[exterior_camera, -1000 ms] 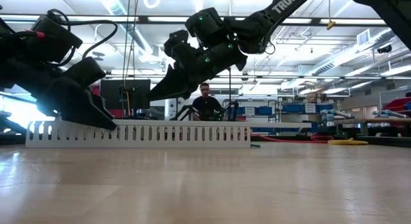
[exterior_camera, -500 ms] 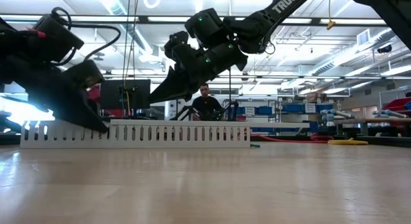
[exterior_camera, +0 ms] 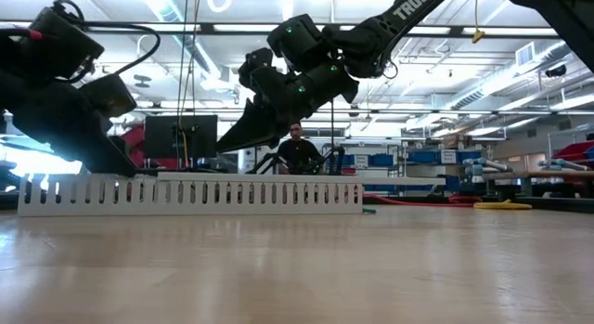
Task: Ziptie cables
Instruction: Close the cable duct
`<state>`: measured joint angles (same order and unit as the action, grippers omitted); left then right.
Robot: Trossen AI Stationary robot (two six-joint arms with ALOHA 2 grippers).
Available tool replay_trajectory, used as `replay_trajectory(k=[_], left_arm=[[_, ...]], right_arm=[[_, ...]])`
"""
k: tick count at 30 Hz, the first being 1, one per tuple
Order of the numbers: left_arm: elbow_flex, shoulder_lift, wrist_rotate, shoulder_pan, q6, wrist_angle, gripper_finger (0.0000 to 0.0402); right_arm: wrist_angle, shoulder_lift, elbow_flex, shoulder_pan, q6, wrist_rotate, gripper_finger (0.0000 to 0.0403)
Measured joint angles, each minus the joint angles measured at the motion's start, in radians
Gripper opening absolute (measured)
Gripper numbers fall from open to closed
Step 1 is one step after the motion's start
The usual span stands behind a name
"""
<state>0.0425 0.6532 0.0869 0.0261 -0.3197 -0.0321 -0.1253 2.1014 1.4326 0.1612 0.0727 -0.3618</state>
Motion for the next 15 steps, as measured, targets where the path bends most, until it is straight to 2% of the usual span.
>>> replay_trajectory(k=[5, 15], left_arm=[[0.0, 0.004, 0.051, 0.029, -0.004, 0.026, 0.0284], [0.0, 0.072, 0.075, 0.035, -0.025, 0.081, 0.0284]], right_arm=[[0.001, 0.0, 0.0, 0.001, 0.0, 0.0, 0.0], [0.002, 0.0, 0.0, 0.0, 0.0, 0.0, 0.0]])
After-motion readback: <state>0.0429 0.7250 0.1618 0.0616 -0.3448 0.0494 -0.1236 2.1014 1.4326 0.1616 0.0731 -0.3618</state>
